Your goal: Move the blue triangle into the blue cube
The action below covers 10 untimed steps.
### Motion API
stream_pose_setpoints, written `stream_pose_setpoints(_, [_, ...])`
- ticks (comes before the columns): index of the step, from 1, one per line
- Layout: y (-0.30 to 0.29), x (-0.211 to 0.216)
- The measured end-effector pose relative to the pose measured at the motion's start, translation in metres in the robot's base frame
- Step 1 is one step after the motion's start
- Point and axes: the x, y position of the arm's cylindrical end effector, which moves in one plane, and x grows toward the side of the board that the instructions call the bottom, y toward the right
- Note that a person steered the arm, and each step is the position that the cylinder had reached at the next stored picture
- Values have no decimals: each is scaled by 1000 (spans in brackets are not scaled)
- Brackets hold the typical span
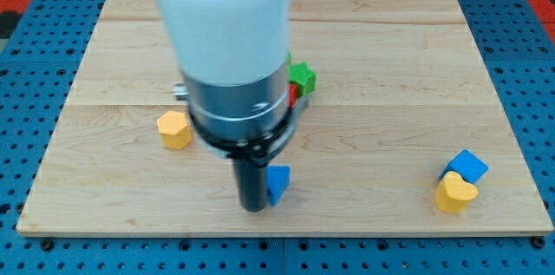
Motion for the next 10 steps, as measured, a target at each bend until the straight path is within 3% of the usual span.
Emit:
stream_pose_setpoints(1, [4, -13])
stream_pose_setpoints(3, [86, -60])
stream_pose_setpoints(5, [73, -88])
stream_pose_setpoints(7, [159, -88])
stream_pose_setpoints(8, [173, -120])
stream_pose_setpoints(10, [205, -93])
